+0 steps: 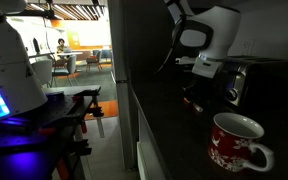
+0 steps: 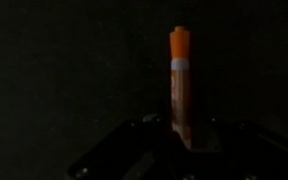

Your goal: Move the marker to the edge

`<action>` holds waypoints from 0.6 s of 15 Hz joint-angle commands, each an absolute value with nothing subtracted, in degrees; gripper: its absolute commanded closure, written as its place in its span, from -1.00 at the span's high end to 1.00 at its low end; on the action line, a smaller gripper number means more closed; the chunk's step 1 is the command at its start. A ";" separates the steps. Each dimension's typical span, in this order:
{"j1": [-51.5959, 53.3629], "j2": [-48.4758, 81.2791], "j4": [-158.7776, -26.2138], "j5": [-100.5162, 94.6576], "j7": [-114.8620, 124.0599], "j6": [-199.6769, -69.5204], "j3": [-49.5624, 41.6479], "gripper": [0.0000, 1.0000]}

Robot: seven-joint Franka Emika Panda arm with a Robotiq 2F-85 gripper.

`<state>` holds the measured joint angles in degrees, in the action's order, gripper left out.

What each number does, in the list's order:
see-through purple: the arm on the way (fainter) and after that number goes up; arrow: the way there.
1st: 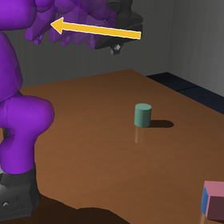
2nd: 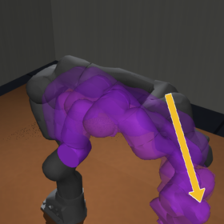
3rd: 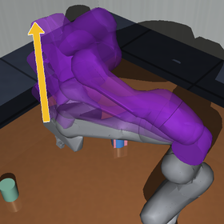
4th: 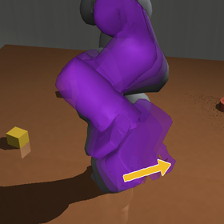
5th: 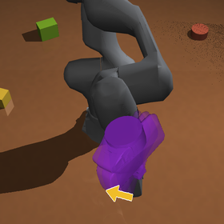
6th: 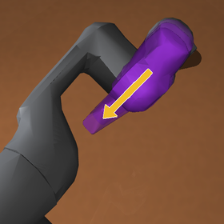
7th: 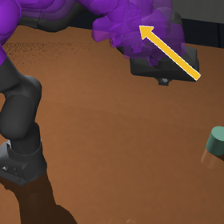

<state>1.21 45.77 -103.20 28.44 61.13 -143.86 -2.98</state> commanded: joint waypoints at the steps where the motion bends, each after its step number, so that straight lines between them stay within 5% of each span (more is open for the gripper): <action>1: 1.23 46.42 -101.32 28.75 62.49 -141.56 -3.32 -0.94; 9: 1.40 41.04 -107.31 29.06 59.85 -143.06 -2.39 -0.90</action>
